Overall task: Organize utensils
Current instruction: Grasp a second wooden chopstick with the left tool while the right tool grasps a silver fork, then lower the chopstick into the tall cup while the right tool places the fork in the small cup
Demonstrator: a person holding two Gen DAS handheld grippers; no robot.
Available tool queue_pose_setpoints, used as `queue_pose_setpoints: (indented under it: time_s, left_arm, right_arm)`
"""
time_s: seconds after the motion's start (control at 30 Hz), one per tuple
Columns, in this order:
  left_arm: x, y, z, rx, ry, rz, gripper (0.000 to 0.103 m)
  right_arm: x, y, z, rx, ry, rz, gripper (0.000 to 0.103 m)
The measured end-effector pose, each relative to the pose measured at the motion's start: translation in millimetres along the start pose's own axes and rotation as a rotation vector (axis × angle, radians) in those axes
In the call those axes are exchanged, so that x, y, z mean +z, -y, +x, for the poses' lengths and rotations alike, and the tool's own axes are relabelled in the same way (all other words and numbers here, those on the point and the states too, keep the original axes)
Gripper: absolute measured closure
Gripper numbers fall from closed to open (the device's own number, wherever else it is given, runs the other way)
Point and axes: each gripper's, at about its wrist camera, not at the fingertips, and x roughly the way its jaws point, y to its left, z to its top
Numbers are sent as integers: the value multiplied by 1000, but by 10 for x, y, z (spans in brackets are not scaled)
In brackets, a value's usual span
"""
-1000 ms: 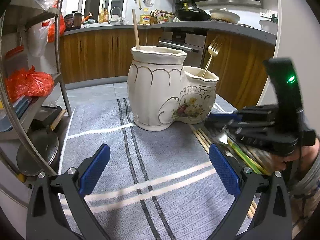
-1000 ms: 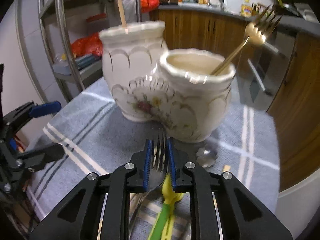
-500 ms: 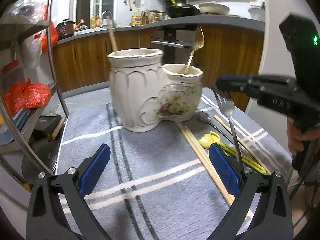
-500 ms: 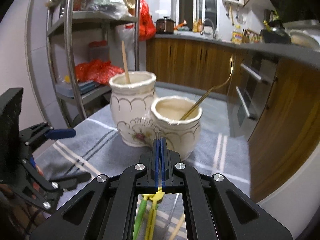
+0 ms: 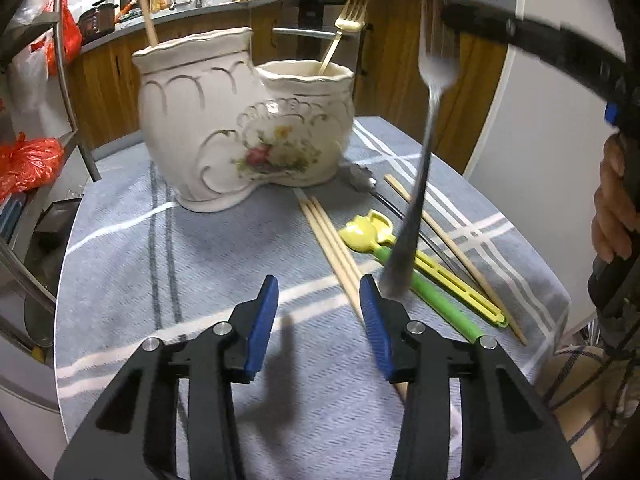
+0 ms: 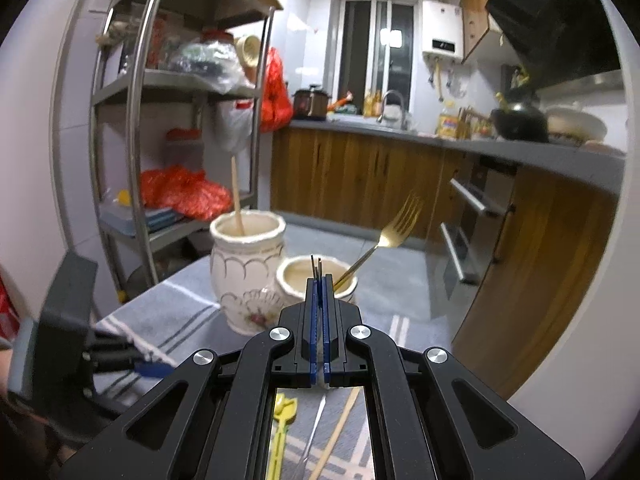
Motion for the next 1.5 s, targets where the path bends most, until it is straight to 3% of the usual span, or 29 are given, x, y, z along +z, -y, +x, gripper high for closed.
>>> queue_pose_setpoints:
  time_s: [0.1, 0.43, 0.53, 0.63, 0.83, 1.1, 1.17, 1.37, 1.5]
  left_arm:
    - [-7, 97, 45, 15, -27, 26, 69]
    - [41, 277, 214, 121, -57, 89, 71]
    - [110, 246, 306, 122, -70, 84, 71]
    - [184, 187, 346, 89, -86, 58, 91]
    - [213, -5, 303, 34, -77, 18, 97]
    - [139, -240, -123, 2, 69, 24, 97]
    - [130, -286, -288, -25, 159, 35, 97]
    - [155, -311, -699, 2, 399, 70, 97]
    - [263, -338, -791, 0, 498, 64, 97]
  right_arm:
    - [20, 31, -55, -5, 24, 12, 100]
    - [17, 81, -128, -17, 45, 35, 100]
    - [18, 79, -140, -22, 50, 35, 100]
    - [14, 83, -147, -20, 53, 35, 100]
    - [12, 68, -196, -20, 74, 33, 100]
    - [40, 80, -239, -40, 109, 54, 100]
    - [46, 93, -257, -49, 120, 67, 100]
    - [108, 86, -264, -91, 127, 73, 100]
    - [221, 24, -233, -131, 134, 52, 100]
